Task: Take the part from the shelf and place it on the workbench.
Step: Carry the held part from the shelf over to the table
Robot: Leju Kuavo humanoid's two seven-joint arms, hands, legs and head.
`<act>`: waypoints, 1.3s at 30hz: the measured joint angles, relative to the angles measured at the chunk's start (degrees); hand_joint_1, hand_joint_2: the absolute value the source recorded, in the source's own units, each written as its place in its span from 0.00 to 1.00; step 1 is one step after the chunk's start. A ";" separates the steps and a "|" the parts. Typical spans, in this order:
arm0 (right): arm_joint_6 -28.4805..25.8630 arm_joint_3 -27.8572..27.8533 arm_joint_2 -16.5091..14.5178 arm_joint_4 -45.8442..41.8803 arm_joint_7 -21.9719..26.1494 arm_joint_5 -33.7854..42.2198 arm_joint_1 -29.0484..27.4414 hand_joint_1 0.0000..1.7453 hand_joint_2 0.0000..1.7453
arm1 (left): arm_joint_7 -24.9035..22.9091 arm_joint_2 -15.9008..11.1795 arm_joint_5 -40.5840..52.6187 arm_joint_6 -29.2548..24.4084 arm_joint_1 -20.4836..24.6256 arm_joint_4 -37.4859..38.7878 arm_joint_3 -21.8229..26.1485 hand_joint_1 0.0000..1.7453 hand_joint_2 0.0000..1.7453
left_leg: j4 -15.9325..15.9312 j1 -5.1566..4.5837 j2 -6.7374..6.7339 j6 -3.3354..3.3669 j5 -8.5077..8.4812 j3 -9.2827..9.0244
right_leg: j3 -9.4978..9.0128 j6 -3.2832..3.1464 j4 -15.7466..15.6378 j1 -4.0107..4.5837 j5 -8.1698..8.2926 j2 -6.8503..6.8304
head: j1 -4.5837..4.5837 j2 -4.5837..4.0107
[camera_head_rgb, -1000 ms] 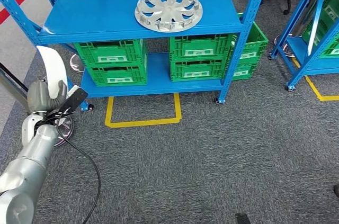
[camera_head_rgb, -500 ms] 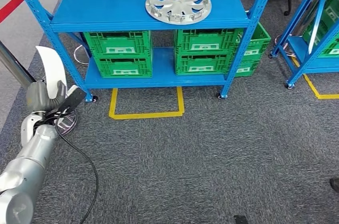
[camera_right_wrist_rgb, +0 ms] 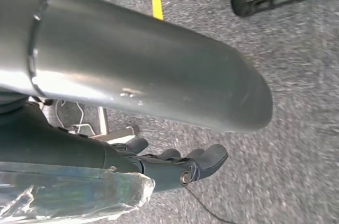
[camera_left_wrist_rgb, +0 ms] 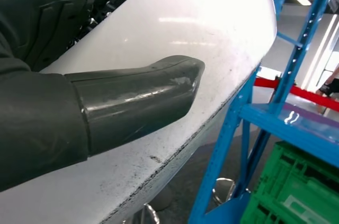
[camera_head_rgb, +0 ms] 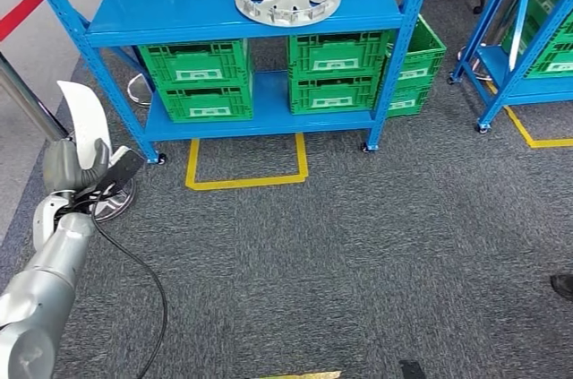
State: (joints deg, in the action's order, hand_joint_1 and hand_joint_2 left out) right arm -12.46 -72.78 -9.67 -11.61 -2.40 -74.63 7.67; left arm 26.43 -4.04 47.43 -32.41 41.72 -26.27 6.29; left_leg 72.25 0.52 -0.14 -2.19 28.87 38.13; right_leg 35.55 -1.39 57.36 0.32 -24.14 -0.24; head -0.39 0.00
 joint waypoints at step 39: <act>0.04 -0.02 -0.19 0.02 0.05 0.93 -0.40 0.00 0.00 | -1.90 -1.69 -0.05 0.69 1.10 -0.22 0.11 1.00 1.00 | -17.32 -1.10 -0.46 3.77 -2.01 -9.07 | 1.12 1.78 1.24 0.60 -0.41 0.22 | -0.14 0.00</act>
State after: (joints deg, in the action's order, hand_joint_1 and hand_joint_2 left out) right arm -12.42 -72.80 -9.86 -11.58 -2.36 -73.70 7.27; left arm 24.52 -5.74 47.38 -31.72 42.81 -26.49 6.41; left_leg 54.93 -0.58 -0.60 1.58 26.86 29.06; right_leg 36.67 0.39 58.60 0.92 -24.55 -0.02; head -0.52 0.00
